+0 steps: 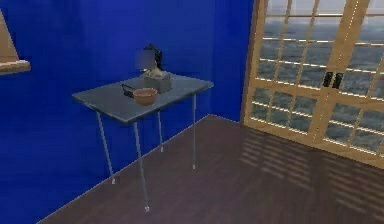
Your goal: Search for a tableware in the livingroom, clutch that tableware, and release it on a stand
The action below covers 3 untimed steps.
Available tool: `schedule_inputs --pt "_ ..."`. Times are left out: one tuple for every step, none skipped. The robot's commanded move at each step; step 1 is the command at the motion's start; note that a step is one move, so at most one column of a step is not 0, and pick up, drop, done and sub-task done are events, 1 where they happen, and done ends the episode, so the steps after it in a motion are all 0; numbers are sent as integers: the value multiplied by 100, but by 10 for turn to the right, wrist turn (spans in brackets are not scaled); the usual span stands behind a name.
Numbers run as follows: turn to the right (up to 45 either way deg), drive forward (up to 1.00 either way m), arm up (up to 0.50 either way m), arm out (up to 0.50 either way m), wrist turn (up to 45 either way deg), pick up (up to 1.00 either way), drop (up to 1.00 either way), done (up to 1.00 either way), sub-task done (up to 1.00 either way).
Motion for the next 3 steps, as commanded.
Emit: schedule_inputs --pt "0 45 0 0 0 0 0 0 0" --pt "-450 0 0 0 0 0 0 0 0" --pt "-450 0 0 0 0 0 0 0 0"
